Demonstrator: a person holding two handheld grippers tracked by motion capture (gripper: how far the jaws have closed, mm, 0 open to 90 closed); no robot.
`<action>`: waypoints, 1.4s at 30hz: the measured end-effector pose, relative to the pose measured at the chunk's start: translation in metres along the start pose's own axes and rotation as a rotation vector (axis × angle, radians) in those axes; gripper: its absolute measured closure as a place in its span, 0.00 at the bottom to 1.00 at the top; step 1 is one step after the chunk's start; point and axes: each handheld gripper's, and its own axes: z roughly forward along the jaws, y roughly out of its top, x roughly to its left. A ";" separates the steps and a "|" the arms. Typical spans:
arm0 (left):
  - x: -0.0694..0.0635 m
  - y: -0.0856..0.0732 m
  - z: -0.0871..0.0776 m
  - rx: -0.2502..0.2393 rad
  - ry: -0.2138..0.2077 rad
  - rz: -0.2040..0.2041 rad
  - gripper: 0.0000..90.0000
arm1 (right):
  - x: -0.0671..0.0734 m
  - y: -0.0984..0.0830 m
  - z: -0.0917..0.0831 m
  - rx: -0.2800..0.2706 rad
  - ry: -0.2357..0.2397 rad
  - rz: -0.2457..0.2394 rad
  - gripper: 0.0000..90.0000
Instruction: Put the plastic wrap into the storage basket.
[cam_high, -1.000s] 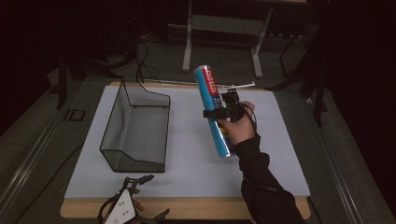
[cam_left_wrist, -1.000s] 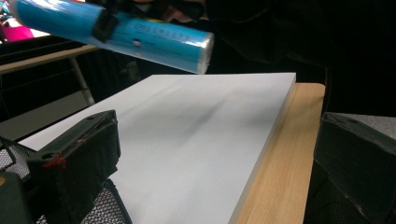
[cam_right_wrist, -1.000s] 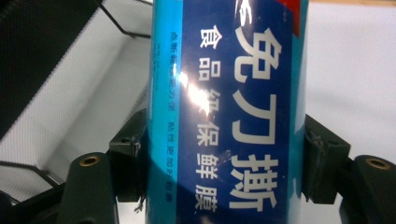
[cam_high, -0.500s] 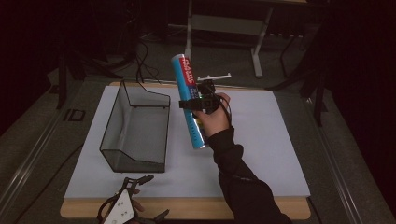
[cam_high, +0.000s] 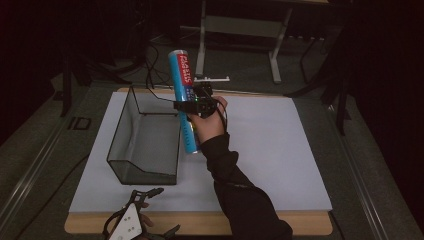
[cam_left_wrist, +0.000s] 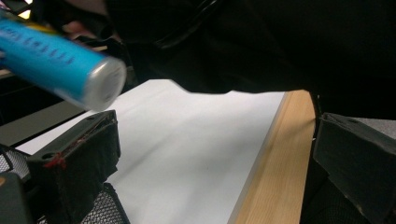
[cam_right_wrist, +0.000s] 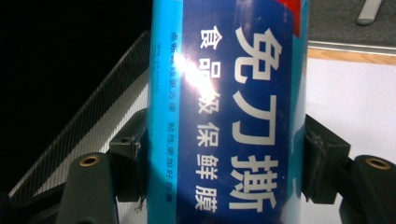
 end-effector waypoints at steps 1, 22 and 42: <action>0.000 0.000 0.000 0.000 0.000 0.001 0.01 | 0.002 0.001 0.003 -0.005 0.000 0.002 0.35; 0.002 0.001 -0.004 -0.013 0.014 0.007 0.01 | 0.040 -0.028 0.077 -0.033 0.039 0.114 0.35; 0.002 0.000 -0.003 -0.003 0.017 0.006 0.01 | 0.025 -0.075 0.111 0.111 -0.038 0.151 0.35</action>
